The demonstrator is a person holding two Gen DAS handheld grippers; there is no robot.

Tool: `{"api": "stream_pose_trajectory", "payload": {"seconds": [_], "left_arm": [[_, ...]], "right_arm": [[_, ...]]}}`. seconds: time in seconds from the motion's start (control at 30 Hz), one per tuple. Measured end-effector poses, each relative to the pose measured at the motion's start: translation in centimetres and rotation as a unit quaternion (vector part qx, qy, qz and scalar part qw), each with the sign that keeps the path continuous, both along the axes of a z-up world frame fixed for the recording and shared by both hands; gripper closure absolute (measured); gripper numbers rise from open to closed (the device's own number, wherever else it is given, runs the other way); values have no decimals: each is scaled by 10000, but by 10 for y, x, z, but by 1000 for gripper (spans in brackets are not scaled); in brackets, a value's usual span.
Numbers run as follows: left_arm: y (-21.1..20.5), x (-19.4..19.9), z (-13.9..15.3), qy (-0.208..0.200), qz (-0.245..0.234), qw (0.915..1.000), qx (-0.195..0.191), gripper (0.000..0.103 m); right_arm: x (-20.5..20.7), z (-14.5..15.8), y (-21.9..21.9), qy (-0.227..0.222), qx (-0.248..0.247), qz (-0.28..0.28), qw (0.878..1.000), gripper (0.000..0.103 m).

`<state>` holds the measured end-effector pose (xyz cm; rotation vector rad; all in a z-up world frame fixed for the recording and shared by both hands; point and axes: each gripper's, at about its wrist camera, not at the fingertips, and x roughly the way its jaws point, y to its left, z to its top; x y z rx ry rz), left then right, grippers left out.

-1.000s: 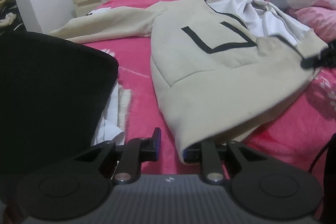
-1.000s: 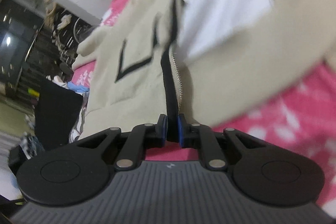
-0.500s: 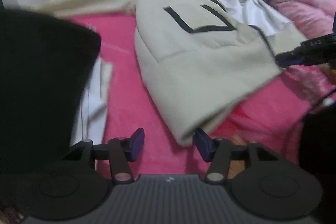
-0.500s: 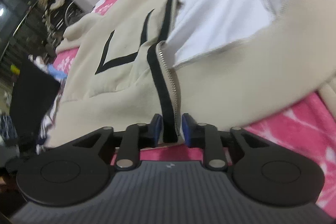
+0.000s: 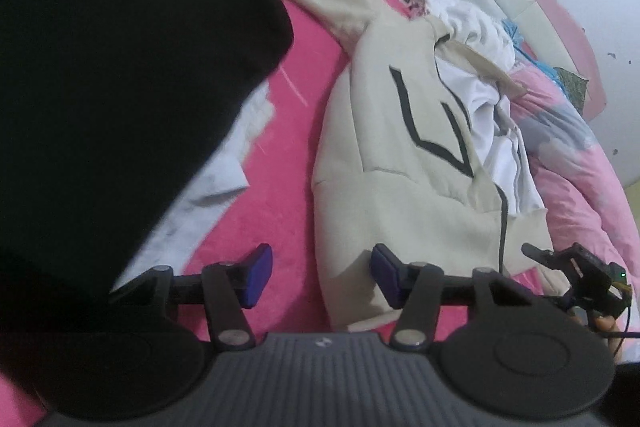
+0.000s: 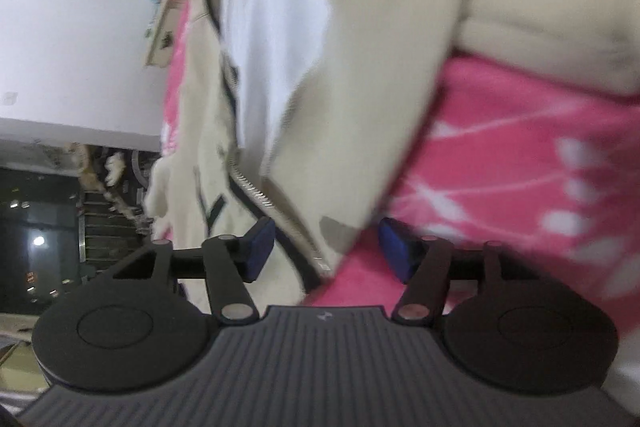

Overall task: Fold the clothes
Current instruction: 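Regrasp the zipper edge with the right gripper and smooth the front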

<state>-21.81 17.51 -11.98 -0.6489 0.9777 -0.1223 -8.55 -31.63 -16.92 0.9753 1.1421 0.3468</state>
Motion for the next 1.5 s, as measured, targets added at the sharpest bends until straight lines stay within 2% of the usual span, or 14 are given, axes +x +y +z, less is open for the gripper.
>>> {"api": "stream_pose_trajectory", "payload": {"seconds": [0.13, 0.2, 0.23, 0.27, 0.3, 0.4, 0.53, 0.63, 0.77, 0.83, 1.07, 1.2, 1.33, 1.5], "left_arm": [[-4, 7, -7, -33, -2, 10000, -23, 51], [-5, 8, -9, -50, 22, 10000, -31, 56], [-5, 8, -9, -54, 40, 10000, -24, 59], [-7, 8, -10, -59, 49, 10000, 12, 70], [-10, 9, -9, -61, 42, 10000, 44, 90], [-14, 6, 3, -165, 75, 9998, 32, 98], [-17, -10, 46, -589, -136, 9980, 207, 98], [-26, -13, 41, -337, -438, 9977, 403, 98], [-42, -8, -2, 167, -653, 9958, 624, 98], [-48, -7, -2, 100, -774, 9935, 825, 97], [-38, -14, -5, 184, -930, 9936, 616, 89], [-20, -15, 13, -190, -536, 9970, 524, 74], [-20, 8, 21, -477, -363, 9963, 614, 70], [-54, 40, 18, -418, -969, 9864, 1260, 68]], "right_arm": [[-1, 0, 16, -139, 189, 361, 9991, 45], [-1, -3, 28, -124, 147, 566, 9982, 53], [-1, -4, 34, -135, 81, 672, 9976, 66], [0, -5, 38, -152, 7, 755, 9970, 80], [1, -6, 41, -156, -32, 811, 9966, 90], [-1, 6, 43, -287, -132, 813, 9962, 96], [-19, 58, 40, -792, -386, 944, 9916, 97], [-33, 75, 34, -756, -574, 988, 9906, 97], [-41, 43, 35, -310, -1140, 1091, 9870, 97], [-40, 27, 33, -112, -1295, 994, 9865, 98], [-38, 33, 36, -403, -1710, 1197, 9771, 97], [-39, 32, 40, -447, -1713, 1177, 9771, 97], [-43, 30, 41, -393, -1509, 1069, 9820, 96], [-45, 36, 42, -482, -1365, 1003, 9844, 95]]}}
